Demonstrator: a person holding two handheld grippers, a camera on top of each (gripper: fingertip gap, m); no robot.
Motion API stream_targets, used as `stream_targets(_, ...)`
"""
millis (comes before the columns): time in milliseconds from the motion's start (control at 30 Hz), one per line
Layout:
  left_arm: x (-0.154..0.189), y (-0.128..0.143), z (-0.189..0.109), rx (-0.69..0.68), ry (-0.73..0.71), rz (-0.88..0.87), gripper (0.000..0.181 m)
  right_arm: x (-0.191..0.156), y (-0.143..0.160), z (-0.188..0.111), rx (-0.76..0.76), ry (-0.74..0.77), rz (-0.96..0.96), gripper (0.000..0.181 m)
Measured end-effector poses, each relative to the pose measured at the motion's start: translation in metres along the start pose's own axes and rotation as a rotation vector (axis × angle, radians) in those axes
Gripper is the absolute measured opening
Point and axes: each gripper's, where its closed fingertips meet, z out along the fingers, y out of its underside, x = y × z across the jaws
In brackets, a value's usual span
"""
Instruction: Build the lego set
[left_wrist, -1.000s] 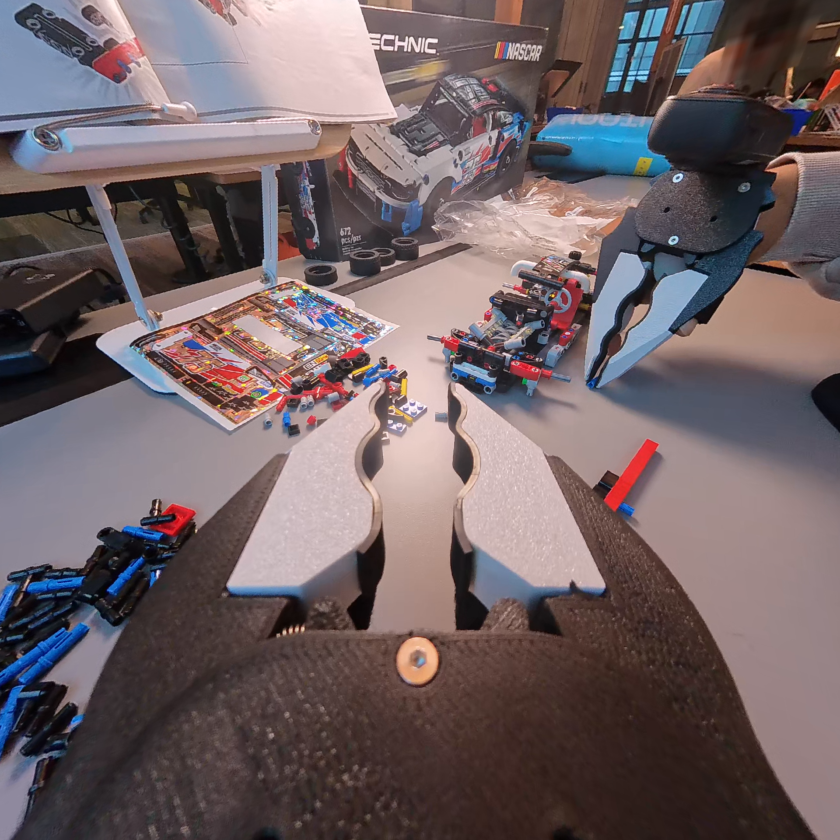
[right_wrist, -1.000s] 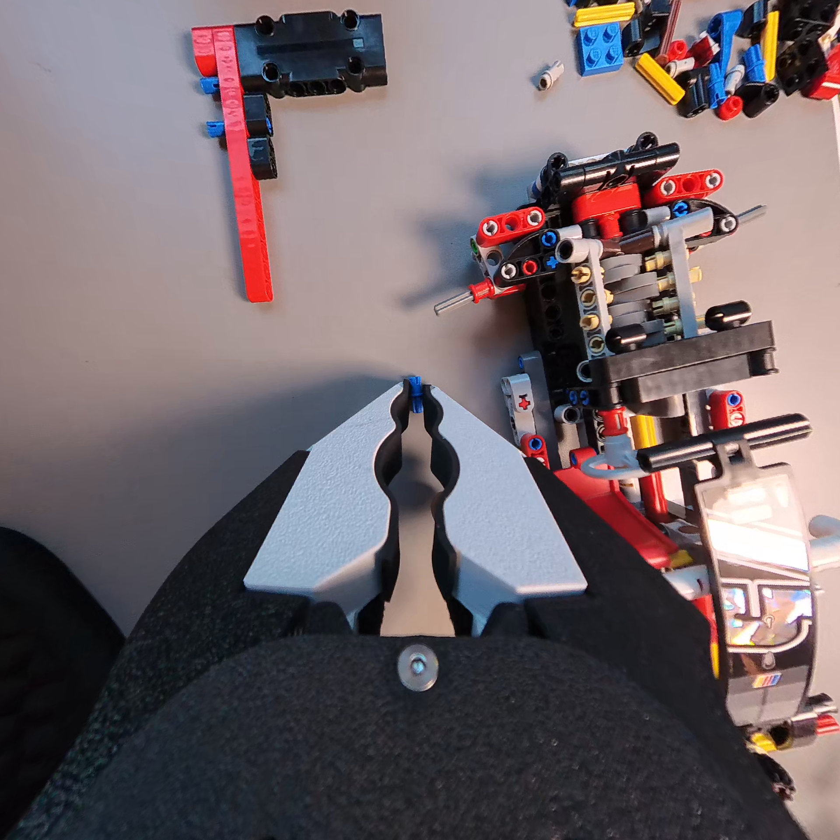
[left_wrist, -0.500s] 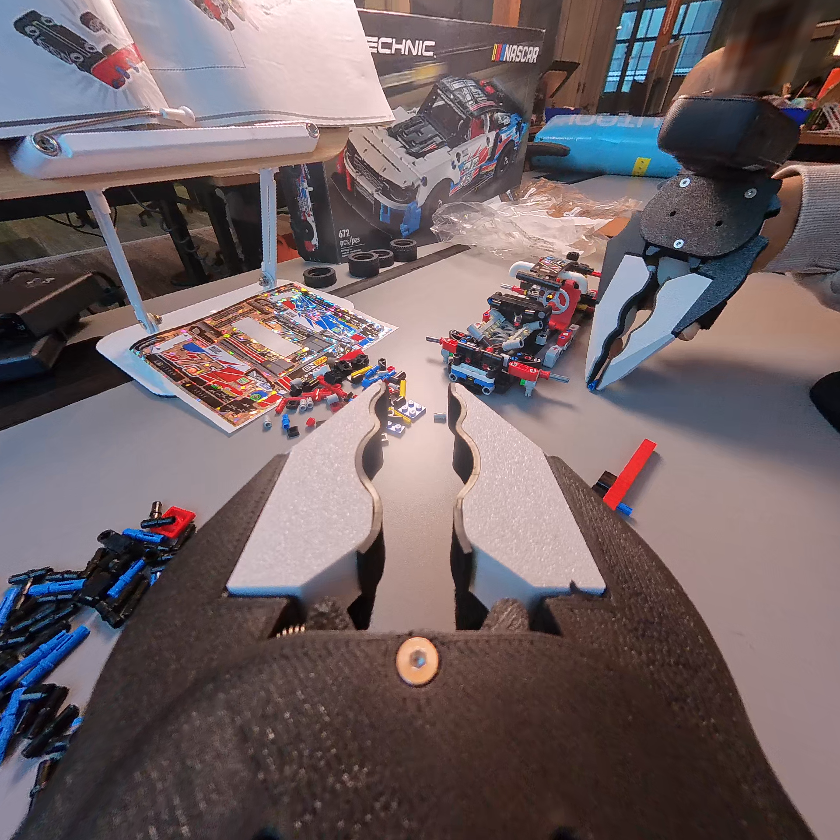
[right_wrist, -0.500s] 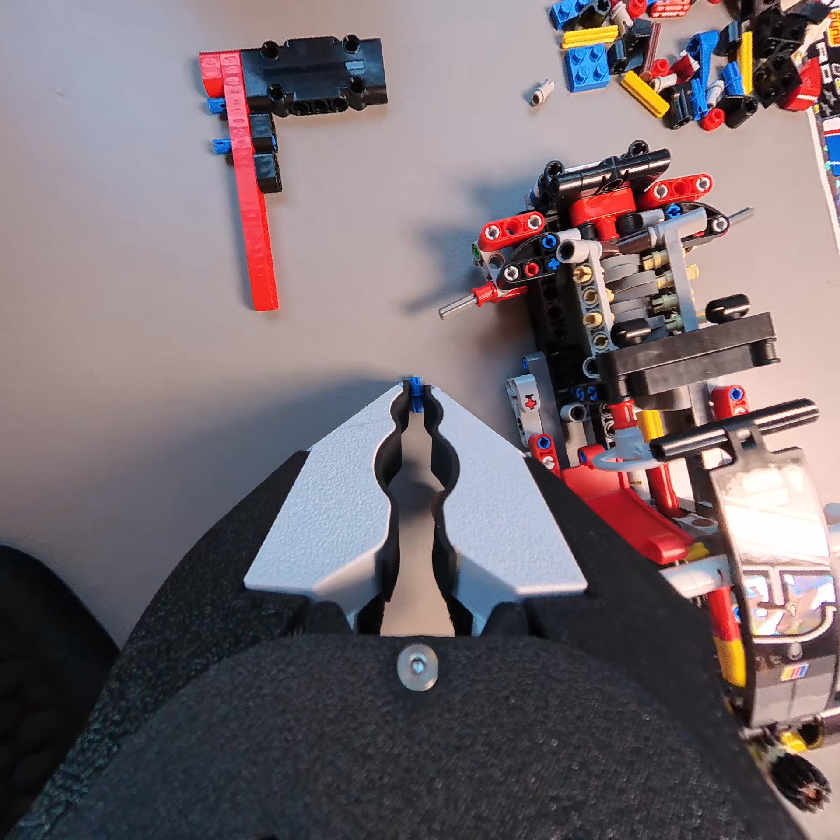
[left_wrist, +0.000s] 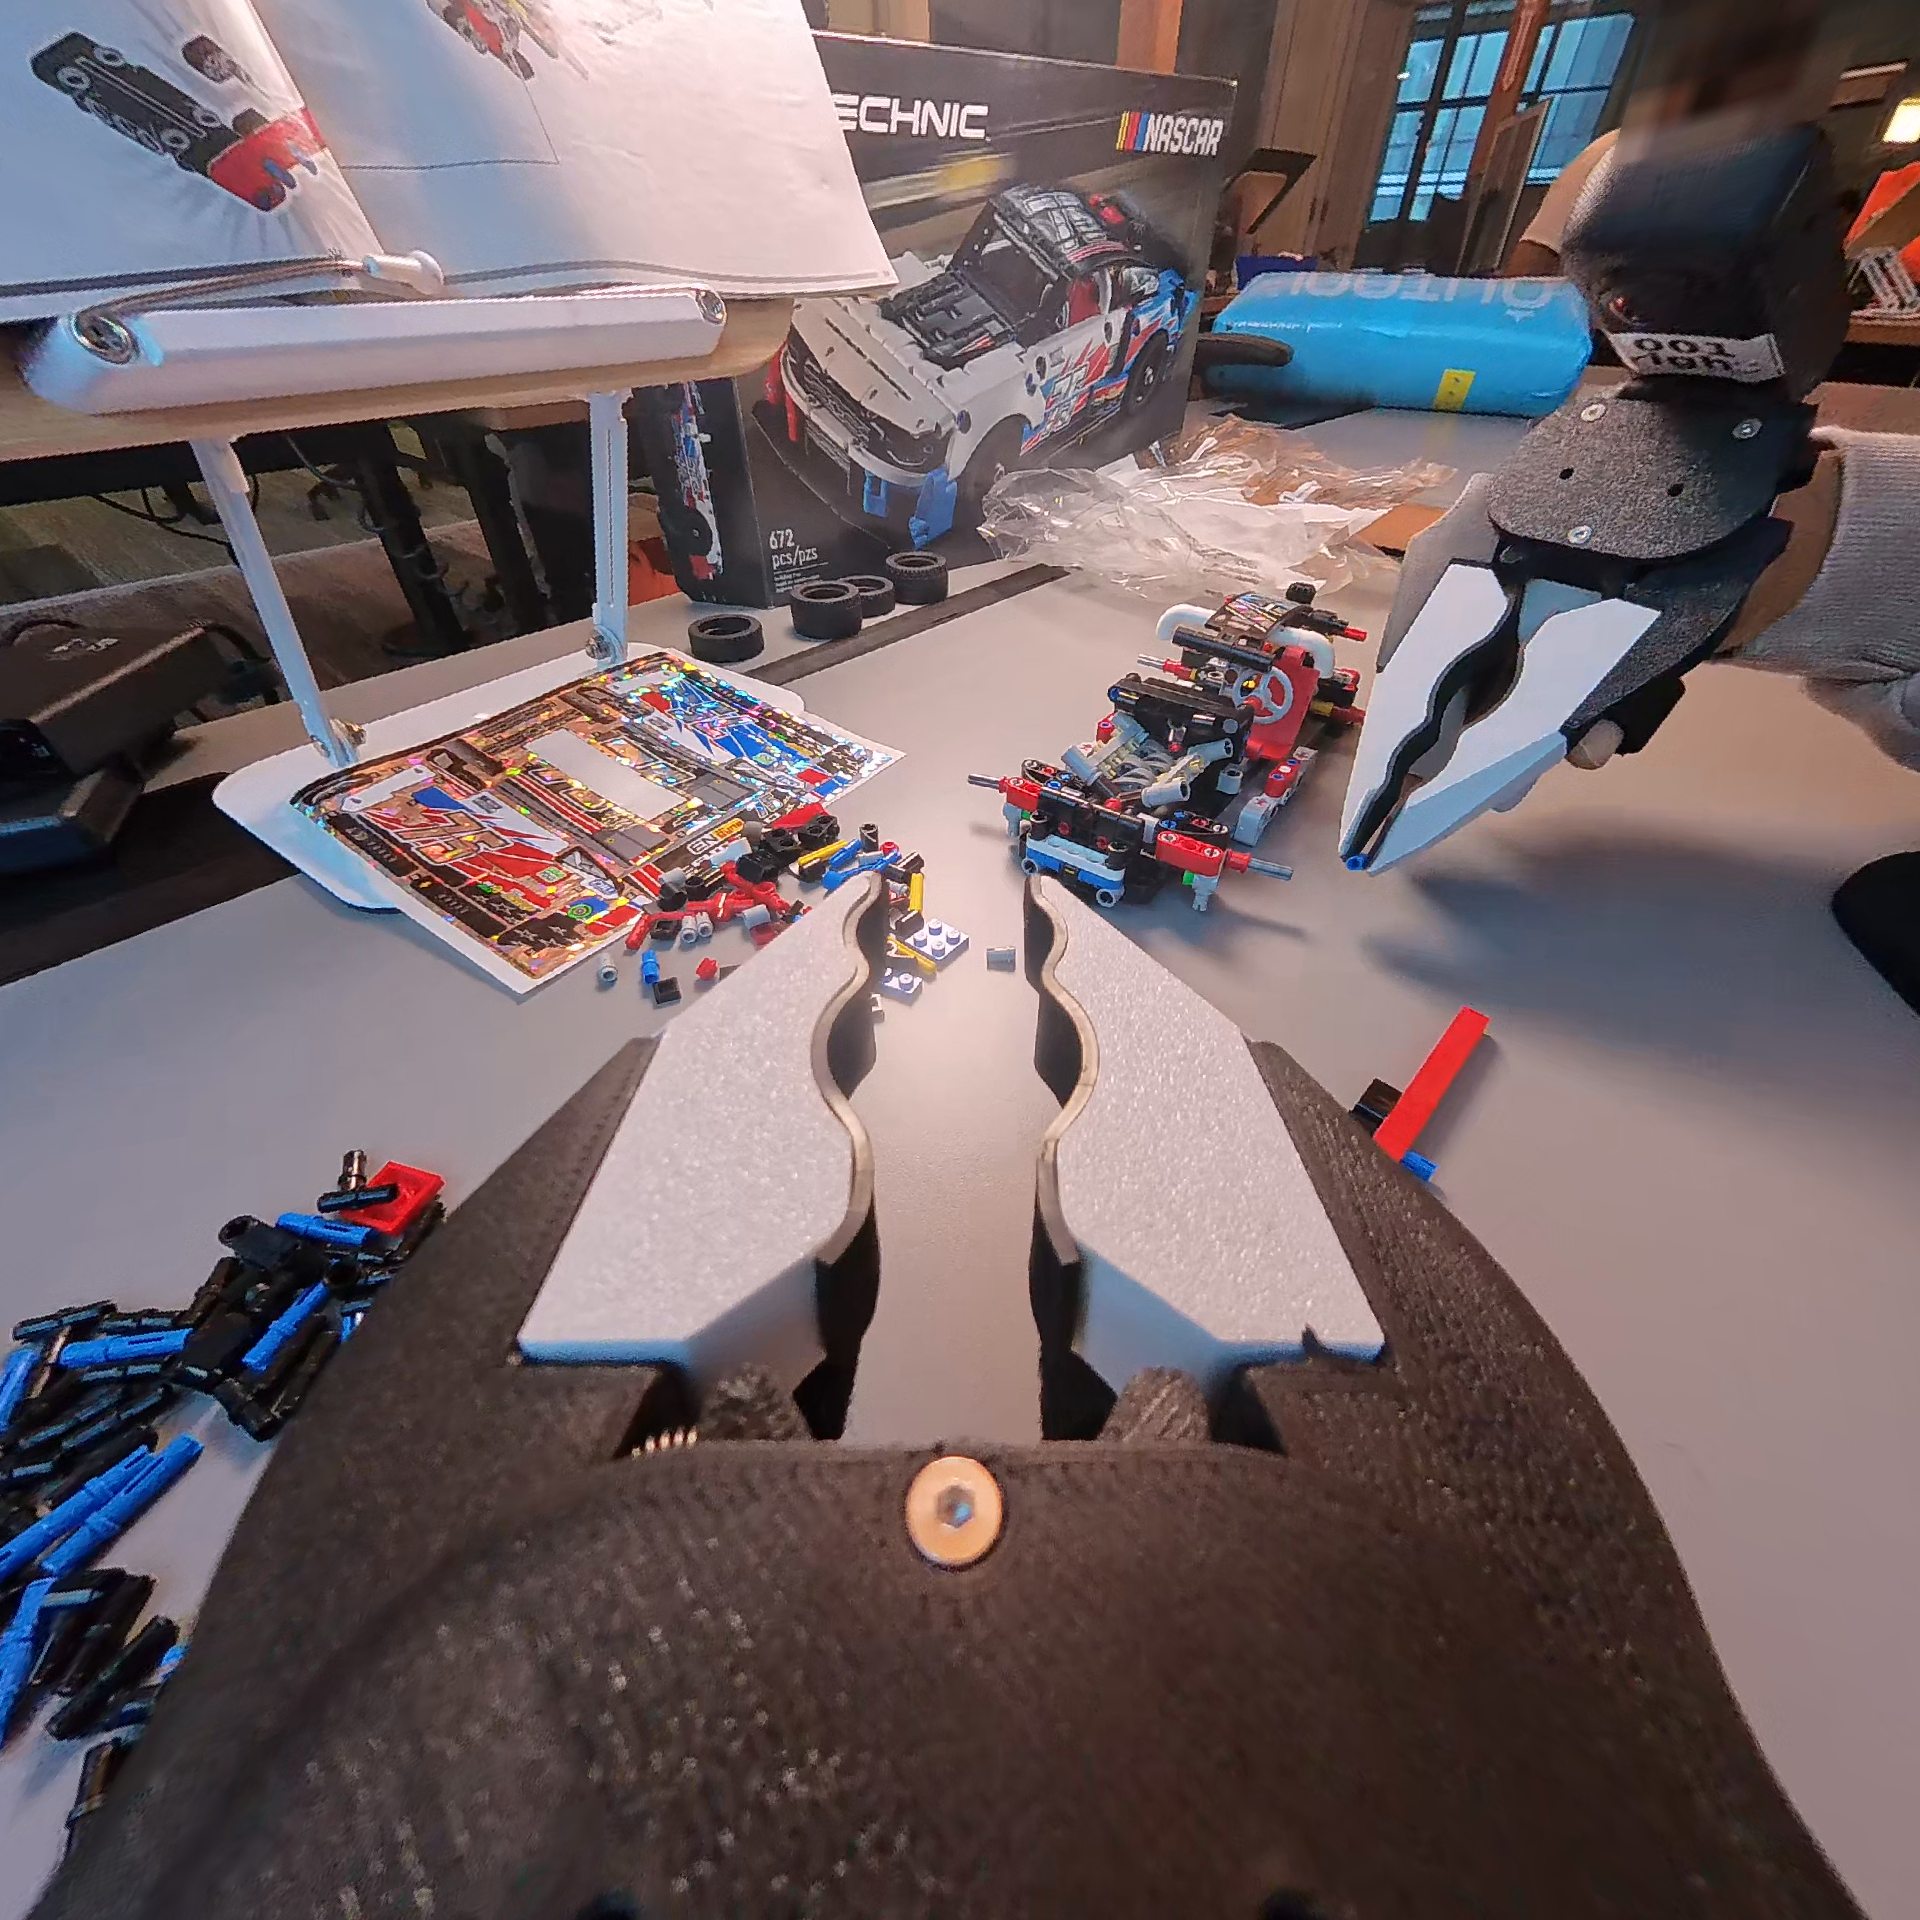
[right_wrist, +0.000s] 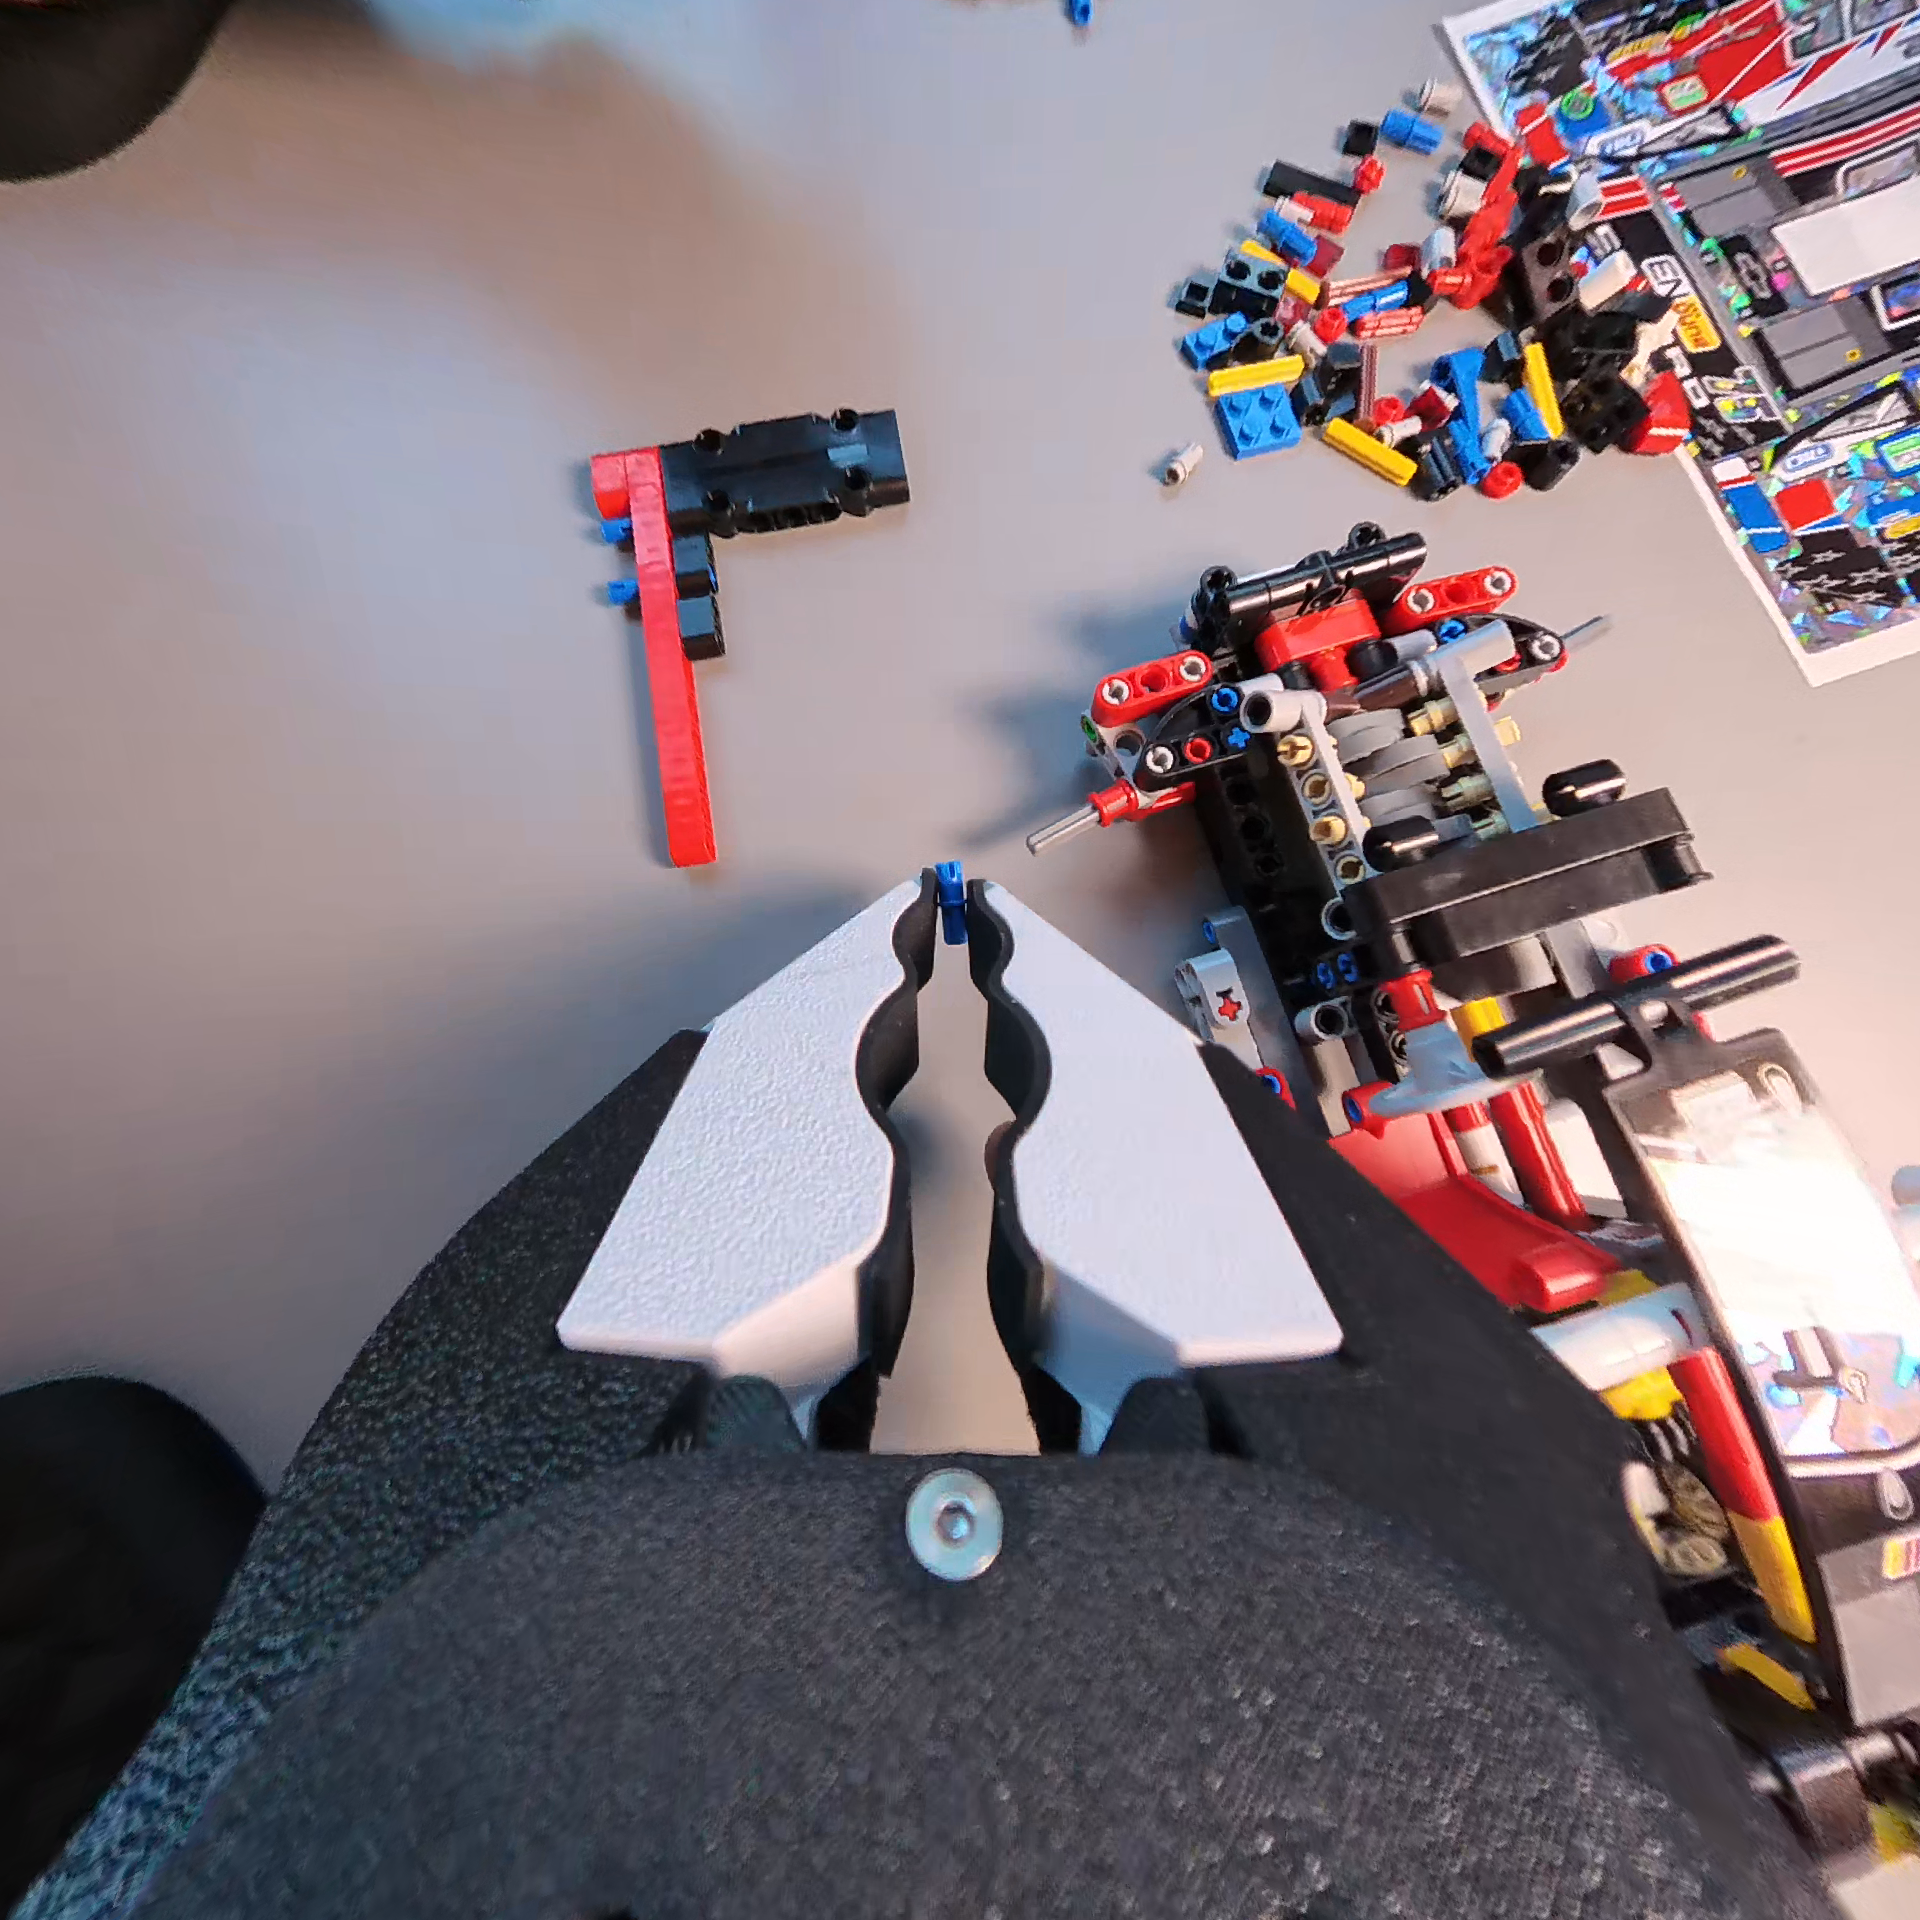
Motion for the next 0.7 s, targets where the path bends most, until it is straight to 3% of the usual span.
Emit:
stream_targets(400,0.001,0.0,-0.001,-0.002,0.008,-0.005,0.024,0.002,-0.031,-0.002,0.227,0.014,0.076,0.003)
stream_targets(567,0.001,0.001,0.0,-0.009,0.012,-0.007,0.024,0.01,-0.061,-0.019,0.45,0.001,0.186,0.003)
stream_targets(700,0.001,0.002,0.0,-0.012,0.013,-0.006,0.024,0.009,-0.09,-0.048,0.702,-0.151,0.357,0.002)
